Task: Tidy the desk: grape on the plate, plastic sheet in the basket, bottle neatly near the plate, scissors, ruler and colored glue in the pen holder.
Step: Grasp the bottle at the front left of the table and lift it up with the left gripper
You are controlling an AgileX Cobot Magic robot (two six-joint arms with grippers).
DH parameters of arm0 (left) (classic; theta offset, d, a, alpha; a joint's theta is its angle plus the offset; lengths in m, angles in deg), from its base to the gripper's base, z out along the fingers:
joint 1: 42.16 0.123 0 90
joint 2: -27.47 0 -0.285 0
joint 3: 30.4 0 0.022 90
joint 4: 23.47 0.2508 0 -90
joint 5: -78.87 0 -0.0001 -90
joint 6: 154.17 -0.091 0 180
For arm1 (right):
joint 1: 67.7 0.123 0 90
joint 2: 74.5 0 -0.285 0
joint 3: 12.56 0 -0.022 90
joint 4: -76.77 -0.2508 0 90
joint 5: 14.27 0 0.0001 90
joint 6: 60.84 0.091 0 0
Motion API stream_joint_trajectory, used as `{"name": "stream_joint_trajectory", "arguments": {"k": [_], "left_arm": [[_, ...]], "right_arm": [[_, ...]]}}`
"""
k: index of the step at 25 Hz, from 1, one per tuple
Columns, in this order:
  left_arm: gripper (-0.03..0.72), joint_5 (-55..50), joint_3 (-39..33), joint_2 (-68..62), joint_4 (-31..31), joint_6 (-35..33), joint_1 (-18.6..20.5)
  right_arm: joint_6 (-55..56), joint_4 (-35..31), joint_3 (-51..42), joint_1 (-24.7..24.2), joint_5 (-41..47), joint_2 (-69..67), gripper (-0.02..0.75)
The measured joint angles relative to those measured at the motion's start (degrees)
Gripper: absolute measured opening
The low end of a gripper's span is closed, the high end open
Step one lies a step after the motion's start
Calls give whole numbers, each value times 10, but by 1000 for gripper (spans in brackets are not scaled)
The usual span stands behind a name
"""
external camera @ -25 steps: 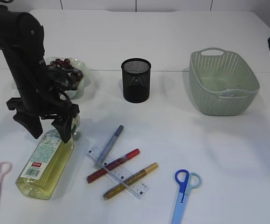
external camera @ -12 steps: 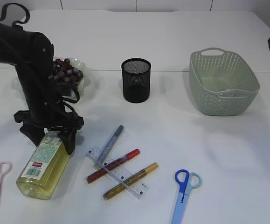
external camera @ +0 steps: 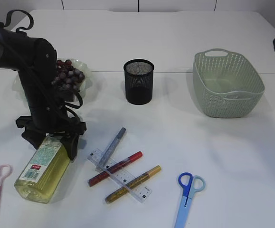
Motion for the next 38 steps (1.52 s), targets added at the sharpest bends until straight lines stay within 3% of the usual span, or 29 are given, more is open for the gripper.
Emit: {"name": "stream_joint_trajectory", "arguments": {"k": [11, 25, 38], "left_arm": [[455, 1, 1, 0, -1, 0, 0], [449, 21, -1, 17, 0, 0, 0], [447, -8, -9, 109, 43, 38, -1]], "right_arm": [[0, 0, 0, 0, 0, 0, 531], [0, 0, -21, 0, 0, 0, 531], [-1, 2, -27, 0, 0, 0, 531]]}}
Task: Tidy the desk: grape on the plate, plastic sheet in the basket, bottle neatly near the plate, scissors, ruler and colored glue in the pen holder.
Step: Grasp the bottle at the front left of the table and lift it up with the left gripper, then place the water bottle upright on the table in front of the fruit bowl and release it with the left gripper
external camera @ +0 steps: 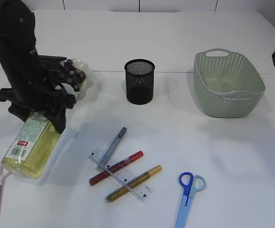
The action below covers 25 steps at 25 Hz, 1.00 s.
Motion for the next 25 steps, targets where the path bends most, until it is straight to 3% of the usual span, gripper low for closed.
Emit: {"name": "stream_joint_trajectory", "arguments": {"k": [8, 16, 25], "left_arm": [[447, 125, -136, 130, 9, 16, 0], [447, 327, -253, 235, 65, 24, 2], [447, 647, -420, 279, 76, 27, 78]], "right_arm": [[0, 7, 0, 0, 0, 0, 531], [0, 8, 0, 0, 0, 0, 531], [-1, 13, 0, 0, 0, 0, 531]]}}
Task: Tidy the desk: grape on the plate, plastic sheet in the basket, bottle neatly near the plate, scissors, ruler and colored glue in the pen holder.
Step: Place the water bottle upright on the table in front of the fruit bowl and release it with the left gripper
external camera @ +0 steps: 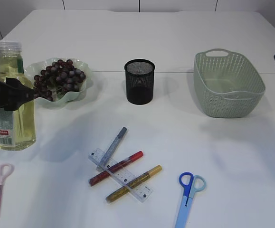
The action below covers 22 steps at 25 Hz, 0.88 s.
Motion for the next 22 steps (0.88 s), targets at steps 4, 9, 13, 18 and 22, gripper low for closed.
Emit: {"name": "stream_joint_trajectory", "arguments": {"k": [4, 9, 13, 18, 22], "left_arm": [[447, 150, -51, 0, 1, -9, 5], [447, 302, -67, -19, -17, -83, 5], [447, 385, -68, -58, -56, -116, 5], [447, 483, -68, -100, -92, -121, 6], [447, 551, -70, -131, -106, -121, 6]], "right_arm": [[-1, 0, 0, 0, 0, 0, 531], [-5, 0, 0, 0, 0, 0, 531], [-5, 0, 0, 0, 0, 0, 531], [-5, 0, 0, 0, -1, 0, 531], [-5, 1, 0, 0, -1, 0, 531]]}}
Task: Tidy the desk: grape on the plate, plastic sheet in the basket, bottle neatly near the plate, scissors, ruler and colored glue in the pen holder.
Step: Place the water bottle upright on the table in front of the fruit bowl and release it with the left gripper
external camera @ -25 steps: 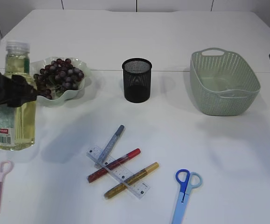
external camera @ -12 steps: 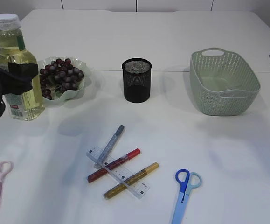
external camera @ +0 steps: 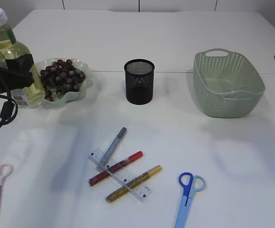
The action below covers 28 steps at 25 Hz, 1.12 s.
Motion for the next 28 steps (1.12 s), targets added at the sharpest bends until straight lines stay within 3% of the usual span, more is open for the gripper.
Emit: {"name": "stream_joint_trajectory", "arguments": {"k": [7, 12, 28], "left_arm": [[447, 43, -65, -6, -41, -1, 0], [447, 45, -71, -26, -44, -1, 1], [447, 54, 24, -167, -26, -1, 1]], "right_arm": [[0, 1, 0, 0, 0, 0, 531], [-3, 1, 0, 0, 0, 0, 531], [-4, 3, 0, 0, 0, 0, 531]]}}
